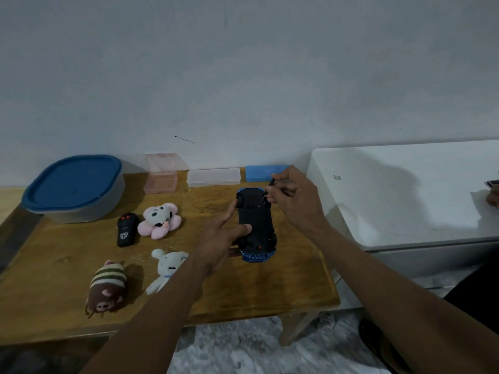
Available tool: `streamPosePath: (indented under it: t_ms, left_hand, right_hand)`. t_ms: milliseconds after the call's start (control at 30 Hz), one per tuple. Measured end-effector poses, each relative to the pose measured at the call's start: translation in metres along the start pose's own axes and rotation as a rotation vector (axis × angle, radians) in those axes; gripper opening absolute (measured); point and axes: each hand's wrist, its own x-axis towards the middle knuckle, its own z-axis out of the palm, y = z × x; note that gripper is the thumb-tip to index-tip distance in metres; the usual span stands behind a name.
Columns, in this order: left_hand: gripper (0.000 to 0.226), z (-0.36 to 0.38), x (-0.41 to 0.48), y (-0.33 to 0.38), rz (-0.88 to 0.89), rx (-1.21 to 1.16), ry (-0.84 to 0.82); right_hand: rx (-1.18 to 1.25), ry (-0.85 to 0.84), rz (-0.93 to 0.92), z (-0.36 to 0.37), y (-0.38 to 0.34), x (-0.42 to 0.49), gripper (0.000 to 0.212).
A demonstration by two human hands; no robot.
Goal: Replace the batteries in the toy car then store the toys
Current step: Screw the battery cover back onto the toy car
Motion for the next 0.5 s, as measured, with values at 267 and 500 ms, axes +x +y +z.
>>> streamPosePath:
  t_ms: [267, 500]
  left_hand:
    - [0.069, -0.0019, -0.005, 0.0006, 0.012, 0.007, -0.004]
    - [0.07, -0.0013, -0.0103, -0.0004, 0.024, 0.003, 0.0]
  right_hand:
    - [-0.034, -0.008, -0.024, 0.0029, 0.0022, -0.0022, 0.013]
    - [-0.118, -0.016, -0.064, 0.0036, 0.0039, -0.0063, 0.012]
